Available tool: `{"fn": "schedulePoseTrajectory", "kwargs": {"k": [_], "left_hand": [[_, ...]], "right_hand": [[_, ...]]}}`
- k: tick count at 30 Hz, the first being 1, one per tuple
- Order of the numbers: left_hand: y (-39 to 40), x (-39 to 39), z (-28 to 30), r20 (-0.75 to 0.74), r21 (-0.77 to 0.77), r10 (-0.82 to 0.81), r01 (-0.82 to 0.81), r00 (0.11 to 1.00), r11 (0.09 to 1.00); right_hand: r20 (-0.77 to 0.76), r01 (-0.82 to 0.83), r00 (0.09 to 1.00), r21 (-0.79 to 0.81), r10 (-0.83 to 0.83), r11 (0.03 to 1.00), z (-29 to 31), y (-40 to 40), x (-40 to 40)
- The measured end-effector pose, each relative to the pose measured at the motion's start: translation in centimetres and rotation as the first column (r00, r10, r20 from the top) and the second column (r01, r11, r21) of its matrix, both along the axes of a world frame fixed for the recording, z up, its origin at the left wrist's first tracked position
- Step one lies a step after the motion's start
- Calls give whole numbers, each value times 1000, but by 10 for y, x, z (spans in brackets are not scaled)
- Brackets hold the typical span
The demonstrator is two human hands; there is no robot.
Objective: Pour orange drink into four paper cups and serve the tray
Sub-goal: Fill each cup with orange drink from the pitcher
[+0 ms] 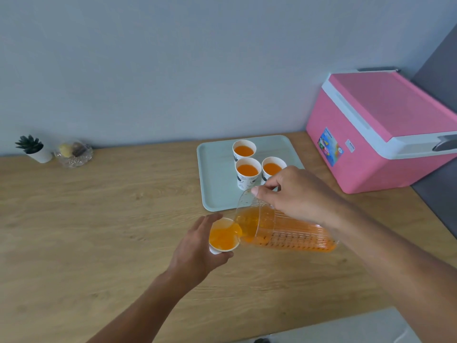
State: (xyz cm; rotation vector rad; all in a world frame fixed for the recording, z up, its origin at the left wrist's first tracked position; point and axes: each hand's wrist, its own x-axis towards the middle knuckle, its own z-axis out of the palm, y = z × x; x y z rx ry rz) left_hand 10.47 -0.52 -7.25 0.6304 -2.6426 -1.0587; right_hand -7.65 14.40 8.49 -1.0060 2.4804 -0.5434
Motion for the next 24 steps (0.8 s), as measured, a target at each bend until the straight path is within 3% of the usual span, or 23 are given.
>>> {"fn": "schedulePoseTrajectory", "kwargs": {"k": [24], "left_hand": [[-11, -2, -4, 13, 8, -54, 54, 998, 999]], "right_hand": [[-25, 30, 999, 19, -30, 999, -3, -8, 4]]}}
